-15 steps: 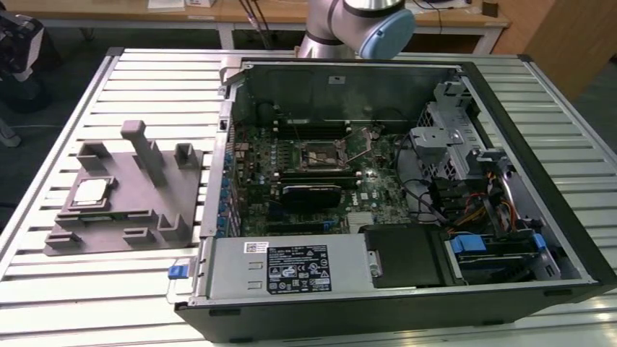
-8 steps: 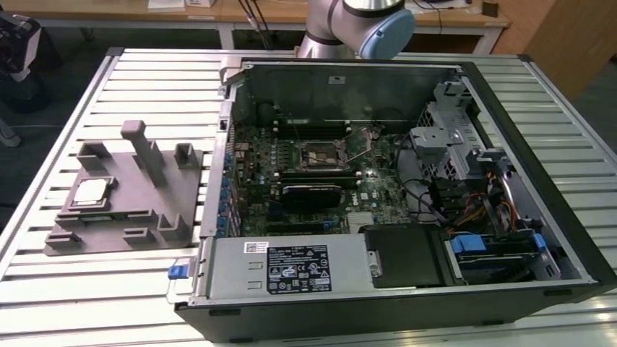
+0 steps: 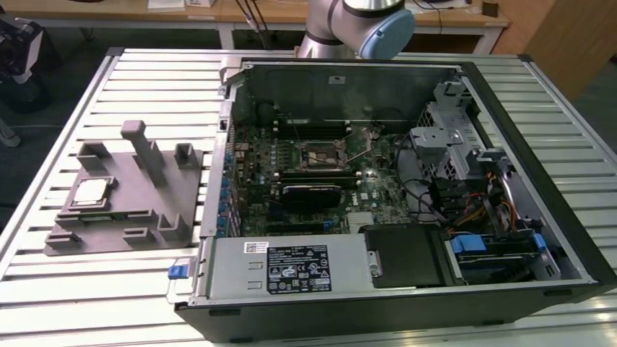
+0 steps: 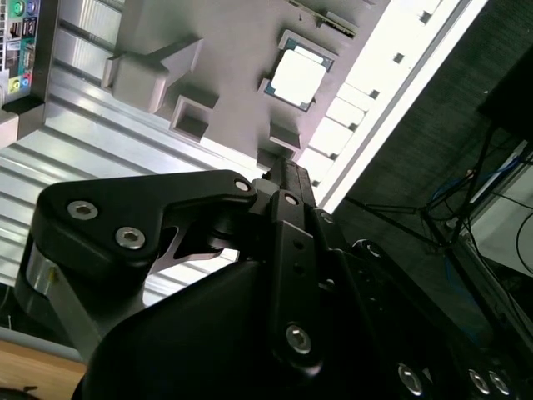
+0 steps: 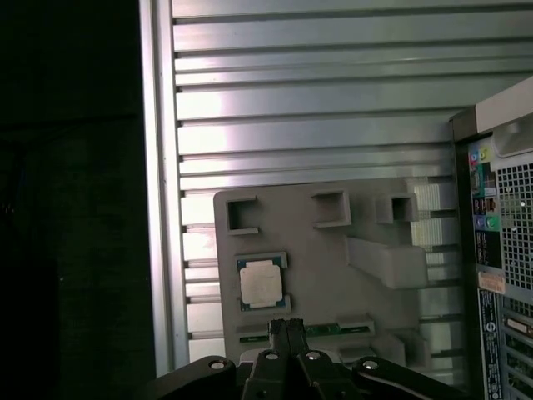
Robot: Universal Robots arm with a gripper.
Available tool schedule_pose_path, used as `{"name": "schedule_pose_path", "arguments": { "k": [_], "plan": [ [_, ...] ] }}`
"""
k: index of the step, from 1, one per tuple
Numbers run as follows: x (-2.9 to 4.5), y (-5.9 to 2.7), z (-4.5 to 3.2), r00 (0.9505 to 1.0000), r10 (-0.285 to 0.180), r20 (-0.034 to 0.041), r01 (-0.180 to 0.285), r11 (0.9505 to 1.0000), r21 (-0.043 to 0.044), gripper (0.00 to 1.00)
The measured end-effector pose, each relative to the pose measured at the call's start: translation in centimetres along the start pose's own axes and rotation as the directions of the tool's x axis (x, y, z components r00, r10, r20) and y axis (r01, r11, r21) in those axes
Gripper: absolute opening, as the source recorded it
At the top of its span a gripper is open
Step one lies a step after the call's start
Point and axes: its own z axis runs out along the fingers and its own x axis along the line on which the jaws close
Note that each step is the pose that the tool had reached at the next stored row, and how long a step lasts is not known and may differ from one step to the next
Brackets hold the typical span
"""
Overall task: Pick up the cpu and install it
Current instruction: 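Pick up the cpu and move it towards the insertion slot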
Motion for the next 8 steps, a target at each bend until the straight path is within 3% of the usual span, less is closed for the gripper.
{"name": "schedule_pose_path", "arguments": {
  "k": [8],
  "plan": [
    [0.01,-0.02,0.38,1.0000,0.000,0.0000,0.000,1.0000,0.0000,0.11]
  ]
}}
